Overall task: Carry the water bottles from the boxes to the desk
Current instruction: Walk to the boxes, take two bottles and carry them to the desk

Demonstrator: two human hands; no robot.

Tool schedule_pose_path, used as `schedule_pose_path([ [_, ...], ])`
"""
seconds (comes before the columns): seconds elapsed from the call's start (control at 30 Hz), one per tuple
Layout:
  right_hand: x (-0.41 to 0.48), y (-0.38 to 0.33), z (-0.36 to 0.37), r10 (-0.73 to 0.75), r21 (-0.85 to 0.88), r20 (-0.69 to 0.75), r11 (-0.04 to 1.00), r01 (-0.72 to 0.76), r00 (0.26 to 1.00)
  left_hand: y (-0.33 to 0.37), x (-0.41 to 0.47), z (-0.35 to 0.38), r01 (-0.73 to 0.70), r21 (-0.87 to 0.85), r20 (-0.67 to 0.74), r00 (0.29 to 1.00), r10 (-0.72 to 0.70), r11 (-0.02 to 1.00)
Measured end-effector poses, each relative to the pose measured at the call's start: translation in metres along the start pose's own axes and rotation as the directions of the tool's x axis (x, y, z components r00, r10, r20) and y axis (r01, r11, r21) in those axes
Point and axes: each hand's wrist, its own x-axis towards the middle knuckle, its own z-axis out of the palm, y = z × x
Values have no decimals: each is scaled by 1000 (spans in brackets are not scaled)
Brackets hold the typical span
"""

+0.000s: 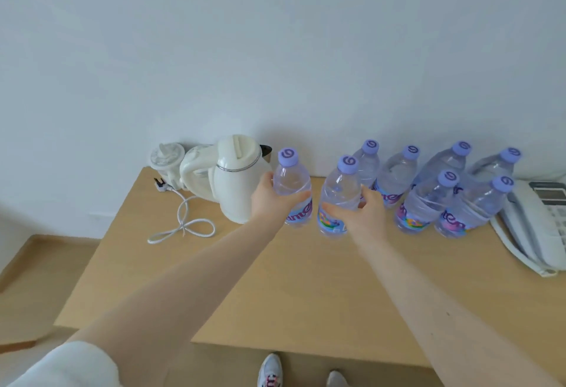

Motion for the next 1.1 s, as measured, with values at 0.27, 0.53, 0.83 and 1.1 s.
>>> schedule_pose_path([
  [0.27, 28, 31, 2, 58, 23, -122, 998, -56, 991, 2, 41, 41, 50, 80, 76, 996, -56, 996],
  [0.53, 44, 44, -14, 45, 20, -148, 999, -43, 988, -1, 67, 69, 71, 130, 90, 992, -83, 989],
  [0.83, 52, 62, -22, 19, -30, -160, 999, -24, 987, -6, 92, 86, -11, 145, 114, 993, -6, 989],
  [1.1, 52, 65, -22, 29, -40, -147, 999, -35, 989, -13, 105, 87, -74, 166, 144, 988, 50, 983],
])
